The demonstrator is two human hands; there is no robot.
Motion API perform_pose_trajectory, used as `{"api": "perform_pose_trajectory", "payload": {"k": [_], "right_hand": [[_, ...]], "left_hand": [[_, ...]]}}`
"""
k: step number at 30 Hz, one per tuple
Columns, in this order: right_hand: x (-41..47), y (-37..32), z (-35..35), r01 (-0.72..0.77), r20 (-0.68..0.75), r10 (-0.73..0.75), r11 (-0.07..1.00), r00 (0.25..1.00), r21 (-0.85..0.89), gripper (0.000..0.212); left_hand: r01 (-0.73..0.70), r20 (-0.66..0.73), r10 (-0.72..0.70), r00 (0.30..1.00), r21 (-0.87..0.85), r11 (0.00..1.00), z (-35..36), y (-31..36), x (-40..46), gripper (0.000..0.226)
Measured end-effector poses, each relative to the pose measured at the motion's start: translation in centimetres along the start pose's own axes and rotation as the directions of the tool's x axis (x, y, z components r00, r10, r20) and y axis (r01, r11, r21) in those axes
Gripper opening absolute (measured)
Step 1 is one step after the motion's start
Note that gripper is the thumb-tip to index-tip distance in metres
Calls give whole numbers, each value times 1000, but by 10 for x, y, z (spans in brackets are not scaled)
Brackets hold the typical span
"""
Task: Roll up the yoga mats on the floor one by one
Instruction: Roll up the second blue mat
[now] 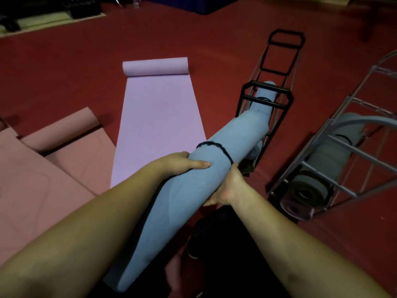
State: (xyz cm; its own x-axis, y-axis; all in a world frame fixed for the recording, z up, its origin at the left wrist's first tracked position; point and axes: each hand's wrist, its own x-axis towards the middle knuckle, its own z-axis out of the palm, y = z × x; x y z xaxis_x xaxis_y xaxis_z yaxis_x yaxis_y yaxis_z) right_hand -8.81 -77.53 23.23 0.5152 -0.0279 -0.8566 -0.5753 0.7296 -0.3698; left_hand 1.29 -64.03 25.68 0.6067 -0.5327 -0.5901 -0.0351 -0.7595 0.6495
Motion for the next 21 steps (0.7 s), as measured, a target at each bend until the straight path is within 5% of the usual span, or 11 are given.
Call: {"api": "perform_pose_trajectory", "payload": {"k": [13, 21], "right_hand": [[30, -47, -27, -27, -64, 29, 999, 998, 43, 101], [49, -45, -29, -61, -61, 65, 996, 996, 66, 100]], "left_hand": [[13, -2, -13, 1000, 0, 1000, 9, 21, 63, 108], [12, 43, -8, 999, -81, 997, 13, 11, 72, 96]]}}
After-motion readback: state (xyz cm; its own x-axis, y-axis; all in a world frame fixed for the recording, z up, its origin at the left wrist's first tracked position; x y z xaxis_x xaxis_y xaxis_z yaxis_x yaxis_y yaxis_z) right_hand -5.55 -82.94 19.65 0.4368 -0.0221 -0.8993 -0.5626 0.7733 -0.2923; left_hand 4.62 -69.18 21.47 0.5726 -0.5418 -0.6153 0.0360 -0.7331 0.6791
